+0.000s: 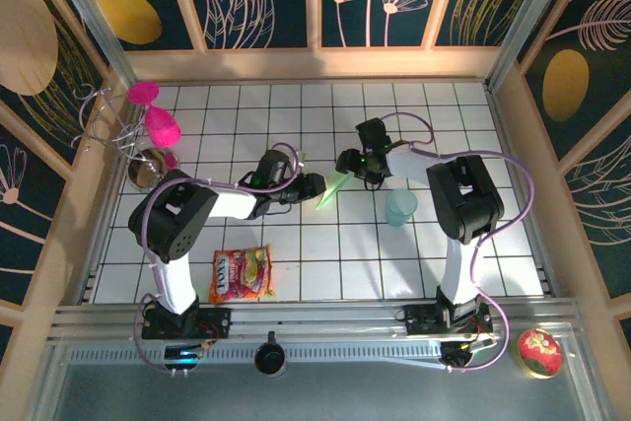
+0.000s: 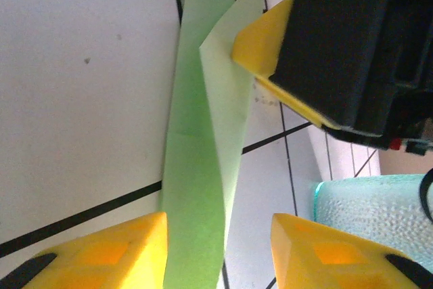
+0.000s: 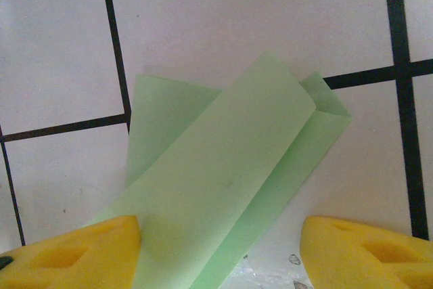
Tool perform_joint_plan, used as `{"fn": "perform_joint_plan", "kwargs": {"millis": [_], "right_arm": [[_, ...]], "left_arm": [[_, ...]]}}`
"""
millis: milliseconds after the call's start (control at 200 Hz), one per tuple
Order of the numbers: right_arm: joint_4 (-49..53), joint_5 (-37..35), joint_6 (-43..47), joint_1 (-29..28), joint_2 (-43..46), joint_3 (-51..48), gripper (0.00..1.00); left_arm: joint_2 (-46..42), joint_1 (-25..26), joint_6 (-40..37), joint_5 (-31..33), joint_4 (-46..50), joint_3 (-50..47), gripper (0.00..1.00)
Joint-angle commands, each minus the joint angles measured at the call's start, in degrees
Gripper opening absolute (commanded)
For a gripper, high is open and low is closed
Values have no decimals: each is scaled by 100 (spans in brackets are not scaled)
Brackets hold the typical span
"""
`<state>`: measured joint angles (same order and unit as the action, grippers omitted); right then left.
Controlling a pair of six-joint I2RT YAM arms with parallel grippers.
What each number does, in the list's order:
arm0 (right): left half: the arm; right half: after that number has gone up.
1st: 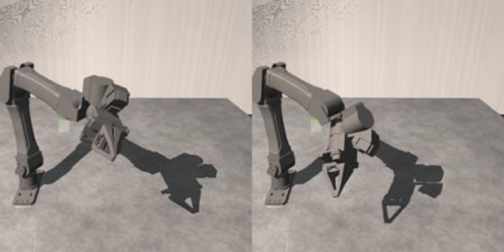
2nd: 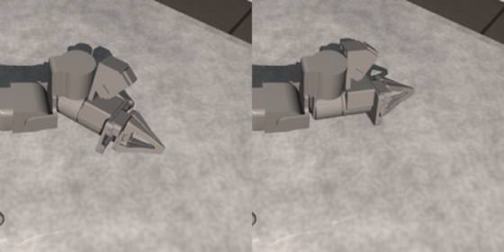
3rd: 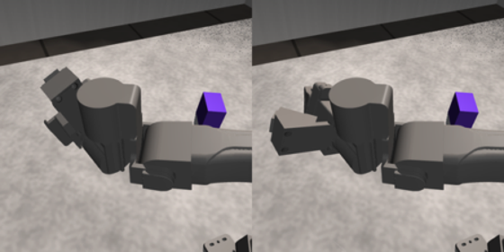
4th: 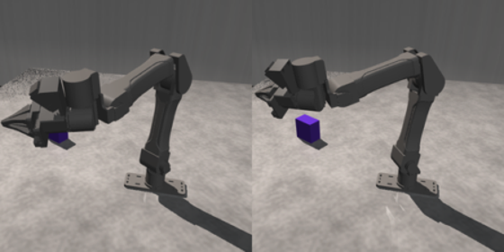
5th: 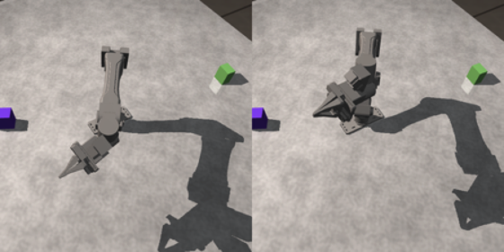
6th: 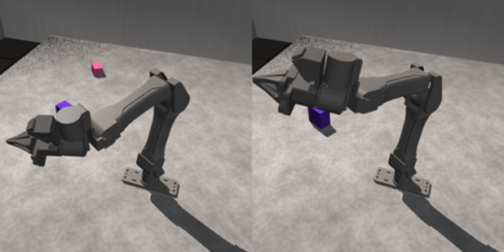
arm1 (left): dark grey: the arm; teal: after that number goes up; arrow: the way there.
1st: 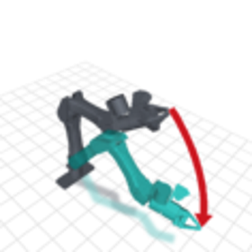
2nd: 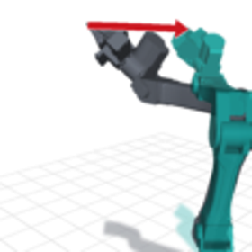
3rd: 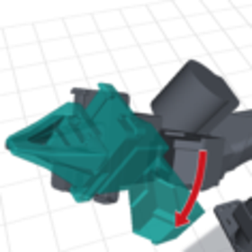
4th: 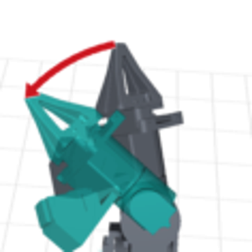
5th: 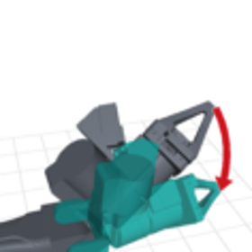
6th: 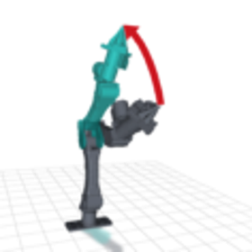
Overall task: Fold a paper plane with a square sheet of paper (pick it up from the middle)
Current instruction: Fold the wing for the fifth time at the center of the table.
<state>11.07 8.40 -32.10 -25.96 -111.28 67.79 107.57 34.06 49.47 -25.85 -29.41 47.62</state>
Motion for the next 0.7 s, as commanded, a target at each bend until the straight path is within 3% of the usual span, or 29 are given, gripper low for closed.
{"fn": "perform_joint_plan", "kwargs": {"millis": [0,481,696], "right_arm": [[-230,-58,-68,-91,-670,-85,66],[-160,-76,-146,-86,-773,-73,65],[-121,-113,-157,-85,-798,-82,65]], "left_arm": [[-87,29,-187,41,177,-95,43],[310,90,-313,-94,520,150,40],[405,94,-375,73,780,220,32]]}}
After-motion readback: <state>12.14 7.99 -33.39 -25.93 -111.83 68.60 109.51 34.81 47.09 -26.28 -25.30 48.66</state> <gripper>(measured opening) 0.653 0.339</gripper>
